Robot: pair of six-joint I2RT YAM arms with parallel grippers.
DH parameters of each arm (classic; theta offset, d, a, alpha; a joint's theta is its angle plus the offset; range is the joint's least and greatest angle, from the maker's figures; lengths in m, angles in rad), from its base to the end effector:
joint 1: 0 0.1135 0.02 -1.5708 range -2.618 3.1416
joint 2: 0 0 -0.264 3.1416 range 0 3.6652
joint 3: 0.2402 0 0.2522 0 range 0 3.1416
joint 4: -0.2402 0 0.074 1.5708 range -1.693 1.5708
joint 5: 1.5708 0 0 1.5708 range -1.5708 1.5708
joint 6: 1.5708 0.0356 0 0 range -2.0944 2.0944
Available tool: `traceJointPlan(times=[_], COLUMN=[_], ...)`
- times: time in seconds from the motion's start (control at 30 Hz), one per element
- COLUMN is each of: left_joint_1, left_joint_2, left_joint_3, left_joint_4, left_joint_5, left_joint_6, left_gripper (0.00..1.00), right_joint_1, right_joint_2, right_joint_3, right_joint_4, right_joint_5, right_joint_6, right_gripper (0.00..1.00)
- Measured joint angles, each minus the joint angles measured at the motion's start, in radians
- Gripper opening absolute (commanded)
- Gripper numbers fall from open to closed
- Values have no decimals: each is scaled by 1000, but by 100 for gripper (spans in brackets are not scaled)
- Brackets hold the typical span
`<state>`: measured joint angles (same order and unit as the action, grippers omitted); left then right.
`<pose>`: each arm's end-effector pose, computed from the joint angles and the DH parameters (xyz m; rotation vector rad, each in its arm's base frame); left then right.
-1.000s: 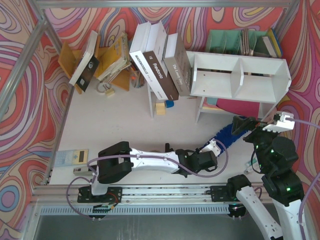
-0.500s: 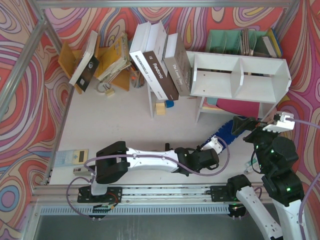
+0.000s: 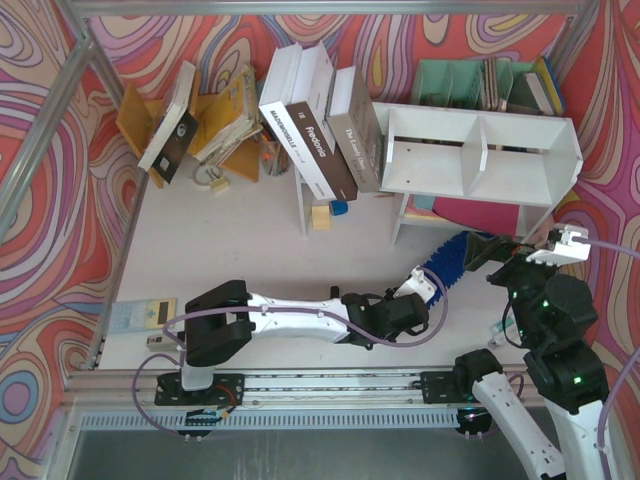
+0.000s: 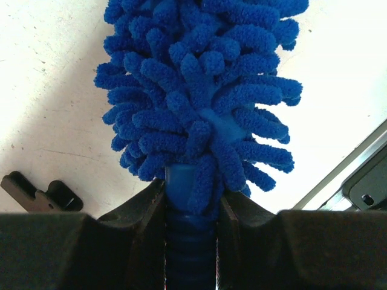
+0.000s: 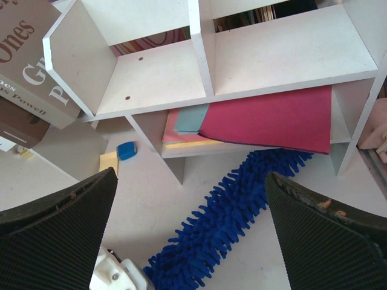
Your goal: Dust the bookshelf with a duster
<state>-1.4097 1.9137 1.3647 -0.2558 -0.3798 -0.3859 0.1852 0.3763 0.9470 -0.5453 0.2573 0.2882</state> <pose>0.0809 -0.4157 0.2083 0.9890 2.1305 -0.4572 0.0573 0.0015 0.3961 0.2825 1.5229 0.1762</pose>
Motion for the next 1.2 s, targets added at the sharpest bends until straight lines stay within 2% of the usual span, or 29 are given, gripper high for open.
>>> traceJointPlan(times=[0.33, 0.5, 0.7, 0.97, 1.2], left_joint_1=[8, 9, 10, 10, 5], left_joint_2=[5, -21, -127, -345, -434], left_joint_3=[-14, -95, -231, -400, -493], left_joint_4=[24, 50, 46, 56, 59], left_joint_5=[5, -23, -55, -108, -122], left_joint_6=[-42, -76, -133, -212, -262], left_gripper=[0, 0, 0, 0, 0], right_joint_1=[0, 0, 0, 0, 0], right_joint_2=[-4, -4, -4, 1, 13], right_joint_3=[0, 0, 0, 0, 0], right_joint_4=[0, -2, -2, 0, 2], right_joint_5=[0, 0, 0, -3, -7], right_joint_6=[0, 0, 0, 0, 0], right_gripper=[99, 99, 99, 99, 99])
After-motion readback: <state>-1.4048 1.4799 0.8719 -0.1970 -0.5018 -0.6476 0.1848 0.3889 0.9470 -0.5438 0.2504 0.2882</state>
